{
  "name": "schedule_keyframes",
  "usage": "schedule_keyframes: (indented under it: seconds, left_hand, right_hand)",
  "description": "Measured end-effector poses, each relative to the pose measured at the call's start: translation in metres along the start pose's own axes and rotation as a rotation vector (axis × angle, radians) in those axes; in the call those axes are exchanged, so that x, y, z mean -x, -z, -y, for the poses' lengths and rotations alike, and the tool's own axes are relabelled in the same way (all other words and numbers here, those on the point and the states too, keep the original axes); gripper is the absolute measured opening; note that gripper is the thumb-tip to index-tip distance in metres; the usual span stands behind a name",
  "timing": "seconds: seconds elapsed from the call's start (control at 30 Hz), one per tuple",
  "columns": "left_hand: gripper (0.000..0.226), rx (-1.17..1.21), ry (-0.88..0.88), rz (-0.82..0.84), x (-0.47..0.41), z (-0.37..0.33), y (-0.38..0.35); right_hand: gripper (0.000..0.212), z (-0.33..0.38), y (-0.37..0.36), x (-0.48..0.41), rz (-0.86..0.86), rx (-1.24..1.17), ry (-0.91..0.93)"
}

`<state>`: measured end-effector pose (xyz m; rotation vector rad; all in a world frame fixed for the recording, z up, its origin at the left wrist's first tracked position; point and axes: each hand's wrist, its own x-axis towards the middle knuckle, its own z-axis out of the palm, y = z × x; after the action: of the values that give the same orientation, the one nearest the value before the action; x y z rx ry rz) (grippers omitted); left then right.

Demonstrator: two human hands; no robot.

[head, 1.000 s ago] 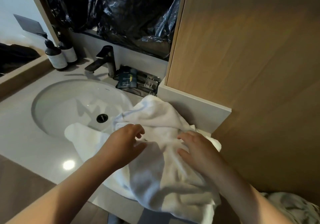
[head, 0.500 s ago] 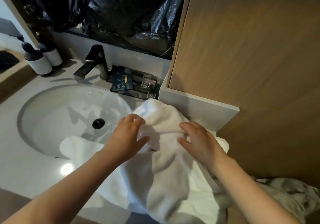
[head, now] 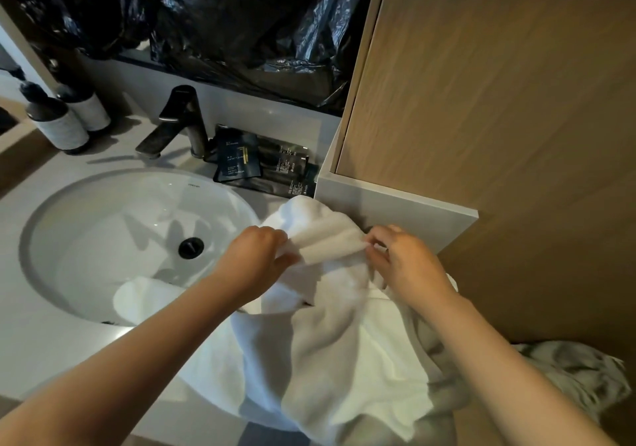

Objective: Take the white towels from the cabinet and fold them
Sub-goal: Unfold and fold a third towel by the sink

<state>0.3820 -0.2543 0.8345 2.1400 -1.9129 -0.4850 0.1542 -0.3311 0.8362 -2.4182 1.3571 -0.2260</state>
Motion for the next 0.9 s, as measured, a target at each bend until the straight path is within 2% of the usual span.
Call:
schedule_keyframes:
  seconds: [0.13,0.27,0.33,0.43,0.6,0.77,0.9]
  left_hand:
    - [0.024,0.156,-0.002,-0.068,0.005,-0.003,0.017]
    - [0.027,0.193,-0.047,-0.154,0.006,-0.007,0.035]
    - [0.026,0.210,-0.082,-0.228,0.006,-0.009,0.044]
    - [0.025,0.230,-0.143,-0.319,0.006,-0.011,0.054]
    - [0.021,0.212,-0.212,-0.334,0.011,-0.012,0.058]
    - [0.010,0.206,-0.285,-0.492,0.005,-0.022,0.086]
    - [0.018,0.192,-0.337,-0.571,-0.011,-0.036,0.114]
  right_hand:
    - [0.008,0.004,0.014,0.005,-0.045,-0.236,-0.015]
    - [0.016,0.017,0.032,0.010,-0.125,-0.363,0.004]
    - [0.020,0.024,0.042,0.012,-0.170,-0.368,0.031]
    - [0.013,0.029,0.053,0.011,-0.237,-0.338,0.038]
    - [0.012,0.029,0.055,0.014,-0.232,-0.317,0.009]
    - [0.014,0.041,0.072,0.009,-0.369,-0.315,0.059]
    - [0.012,0.055,0.111,-0.006,-0.474,-0.322,0.082]
